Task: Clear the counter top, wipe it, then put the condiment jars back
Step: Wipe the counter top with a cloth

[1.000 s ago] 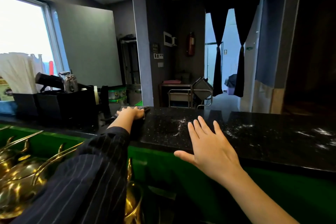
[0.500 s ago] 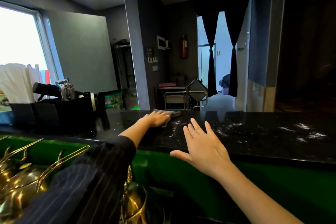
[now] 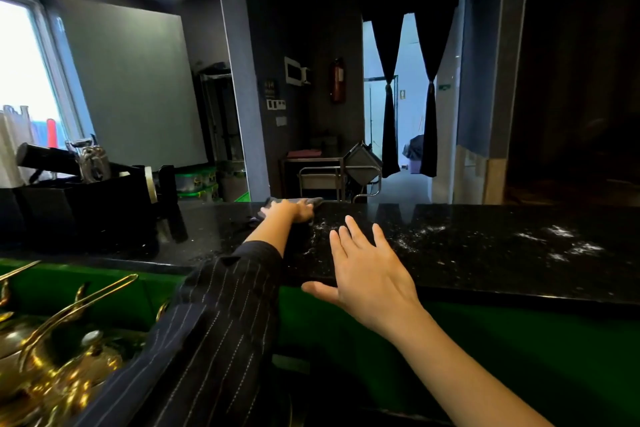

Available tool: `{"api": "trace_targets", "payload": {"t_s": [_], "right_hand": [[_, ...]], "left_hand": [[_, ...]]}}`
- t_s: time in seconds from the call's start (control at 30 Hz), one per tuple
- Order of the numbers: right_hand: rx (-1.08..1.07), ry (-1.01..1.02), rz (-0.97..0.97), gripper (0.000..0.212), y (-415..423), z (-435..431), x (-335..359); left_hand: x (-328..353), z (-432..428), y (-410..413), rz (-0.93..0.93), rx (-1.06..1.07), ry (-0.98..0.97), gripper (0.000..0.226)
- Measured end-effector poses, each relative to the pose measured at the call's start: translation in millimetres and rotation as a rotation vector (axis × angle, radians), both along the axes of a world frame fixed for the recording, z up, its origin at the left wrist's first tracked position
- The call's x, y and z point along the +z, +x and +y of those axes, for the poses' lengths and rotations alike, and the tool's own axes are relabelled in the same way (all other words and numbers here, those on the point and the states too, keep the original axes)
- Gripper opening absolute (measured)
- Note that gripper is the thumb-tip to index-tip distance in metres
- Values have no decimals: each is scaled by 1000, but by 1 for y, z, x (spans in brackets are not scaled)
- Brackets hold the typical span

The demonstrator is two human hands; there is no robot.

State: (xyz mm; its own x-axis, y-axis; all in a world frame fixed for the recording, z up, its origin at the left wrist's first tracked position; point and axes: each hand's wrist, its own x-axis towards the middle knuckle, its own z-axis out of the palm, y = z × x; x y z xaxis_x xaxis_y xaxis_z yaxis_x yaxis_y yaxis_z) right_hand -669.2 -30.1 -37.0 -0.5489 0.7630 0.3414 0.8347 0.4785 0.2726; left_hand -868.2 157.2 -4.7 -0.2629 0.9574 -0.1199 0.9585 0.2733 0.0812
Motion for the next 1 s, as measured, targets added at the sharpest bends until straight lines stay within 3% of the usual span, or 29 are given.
{"api": "trace_targets", "payload": {"t_s": [0.27,0.63,0.83,0.9,1.0], "right_hand": [[5,8,30,107,1,-5,2],[-18,-11,70,103,-1,0,2],[10,5,104,107,1,-3,1],[81,-13,191,105,9,-6,5],[101,-6,274,108,48,-16,10]], "left_hand": [[4,-63,40,-32,-133,44,53],[-4,-38,32,-30,-147,31,57],[-6,-68,52,-27,-377,-66,60],[-11,-62,35,-51,-348,-64,61],[-9,-68,-9,-139,-113,5,56]]}}
